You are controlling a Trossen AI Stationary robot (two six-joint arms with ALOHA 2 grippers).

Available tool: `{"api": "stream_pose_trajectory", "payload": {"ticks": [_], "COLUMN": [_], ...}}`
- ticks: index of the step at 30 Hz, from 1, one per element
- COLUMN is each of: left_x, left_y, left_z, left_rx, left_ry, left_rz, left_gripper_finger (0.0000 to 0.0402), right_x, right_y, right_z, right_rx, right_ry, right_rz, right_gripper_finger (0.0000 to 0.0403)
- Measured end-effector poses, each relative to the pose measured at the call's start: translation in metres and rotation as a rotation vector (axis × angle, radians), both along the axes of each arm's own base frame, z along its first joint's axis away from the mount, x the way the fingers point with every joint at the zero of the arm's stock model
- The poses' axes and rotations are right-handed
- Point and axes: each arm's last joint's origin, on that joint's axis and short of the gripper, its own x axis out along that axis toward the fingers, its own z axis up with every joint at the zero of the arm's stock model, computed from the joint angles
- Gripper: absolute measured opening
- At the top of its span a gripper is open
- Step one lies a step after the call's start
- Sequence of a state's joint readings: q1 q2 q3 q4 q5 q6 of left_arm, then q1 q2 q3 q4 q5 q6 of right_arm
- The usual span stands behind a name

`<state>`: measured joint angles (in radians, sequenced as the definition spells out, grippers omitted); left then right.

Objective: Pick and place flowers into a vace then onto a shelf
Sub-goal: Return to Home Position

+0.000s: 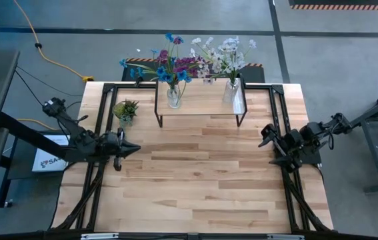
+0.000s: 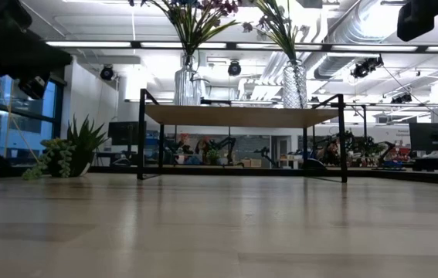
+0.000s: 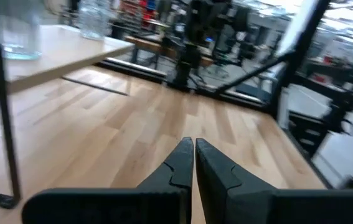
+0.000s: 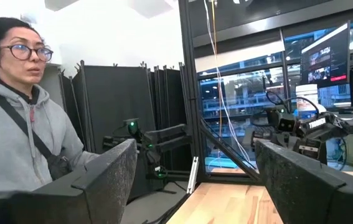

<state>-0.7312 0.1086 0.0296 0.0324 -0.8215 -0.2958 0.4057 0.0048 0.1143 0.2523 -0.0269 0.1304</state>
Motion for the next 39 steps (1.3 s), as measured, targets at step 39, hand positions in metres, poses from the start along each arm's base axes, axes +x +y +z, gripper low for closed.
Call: {"api": "stream_pose_trajectory", "payload": {"ticks": [39], "left_x": [0.009], "left_y": [0.046], "left_z": [0.017], "left_rx": [0.099], "left_ry": [-0.058], "left_rz": [0.077], "left_gripper_finger": [0.0051], "right_x": [0.002], "right_y": [-0.006], "right_z": [-0.002], "right_rx": [-0.085], "right_ry": [0.117], "right_rz": [-0.207], "right_gripper_finger": [0.0317]}}
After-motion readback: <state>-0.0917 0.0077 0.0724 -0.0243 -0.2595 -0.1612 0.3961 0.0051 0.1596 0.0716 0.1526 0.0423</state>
